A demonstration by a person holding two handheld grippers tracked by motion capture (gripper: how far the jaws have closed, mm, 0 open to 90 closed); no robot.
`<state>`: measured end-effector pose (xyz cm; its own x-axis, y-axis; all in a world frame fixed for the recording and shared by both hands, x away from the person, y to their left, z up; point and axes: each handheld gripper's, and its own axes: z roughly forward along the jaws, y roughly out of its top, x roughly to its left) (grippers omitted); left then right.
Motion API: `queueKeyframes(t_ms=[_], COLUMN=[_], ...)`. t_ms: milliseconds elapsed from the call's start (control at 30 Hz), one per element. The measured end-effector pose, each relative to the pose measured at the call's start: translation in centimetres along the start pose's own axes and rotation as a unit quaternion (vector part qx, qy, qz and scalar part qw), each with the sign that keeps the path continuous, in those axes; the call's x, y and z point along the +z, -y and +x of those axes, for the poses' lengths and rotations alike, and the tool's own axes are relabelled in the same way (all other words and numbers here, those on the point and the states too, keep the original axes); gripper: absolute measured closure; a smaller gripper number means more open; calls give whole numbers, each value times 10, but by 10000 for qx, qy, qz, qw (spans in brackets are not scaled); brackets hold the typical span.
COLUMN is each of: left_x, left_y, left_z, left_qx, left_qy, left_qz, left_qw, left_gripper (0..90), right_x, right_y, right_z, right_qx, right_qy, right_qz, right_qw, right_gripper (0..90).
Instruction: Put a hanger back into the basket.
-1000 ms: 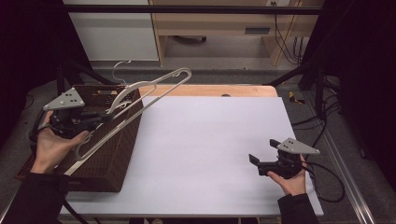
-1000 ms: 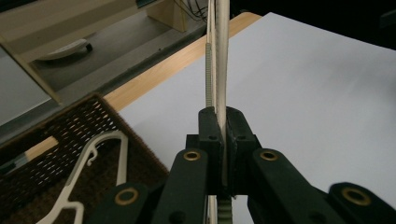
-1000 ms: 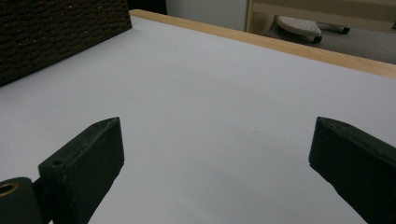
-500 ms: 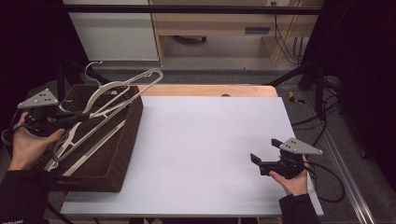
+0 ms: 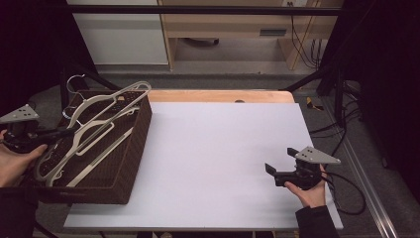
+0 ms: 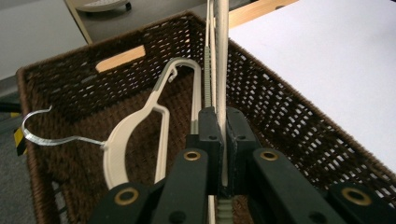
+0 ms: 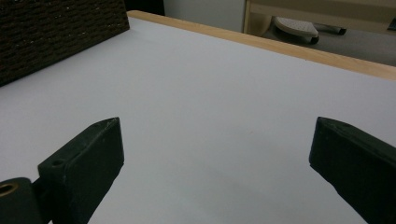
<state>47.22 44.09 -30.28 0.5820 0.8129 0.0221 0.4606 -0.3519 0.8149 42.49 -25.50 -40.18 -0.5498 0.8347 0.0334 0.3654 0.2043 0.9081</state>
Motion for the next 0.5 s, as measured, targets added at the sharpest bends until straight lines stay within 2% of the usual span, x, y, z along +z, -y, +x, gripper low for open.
queueKeyframes(t_ms=[100,333,467,500], left_x=[0,-2,0,1], left_y=[4,15,22,24], left_z=[4,14,18,18], left_qx=[-33,-233,-281,-326], left_qy=[-18,37,-41,13], left_qz=[81,47,234,240], left_qw=[10000,9997,9993,9992], left_gripper=[870,870,870,870], right_x=[0,1,1,1], right_y=[0,0,0,0], right_z=[0,1,0,0], right_qx=[-15,-6,-16,-14], right_qy=[-6,-4,-5,-3], right_qz=[24,35,34,36], right_qw=[10000,10000,10000,10000], right_gripper=[35,34,34,34])
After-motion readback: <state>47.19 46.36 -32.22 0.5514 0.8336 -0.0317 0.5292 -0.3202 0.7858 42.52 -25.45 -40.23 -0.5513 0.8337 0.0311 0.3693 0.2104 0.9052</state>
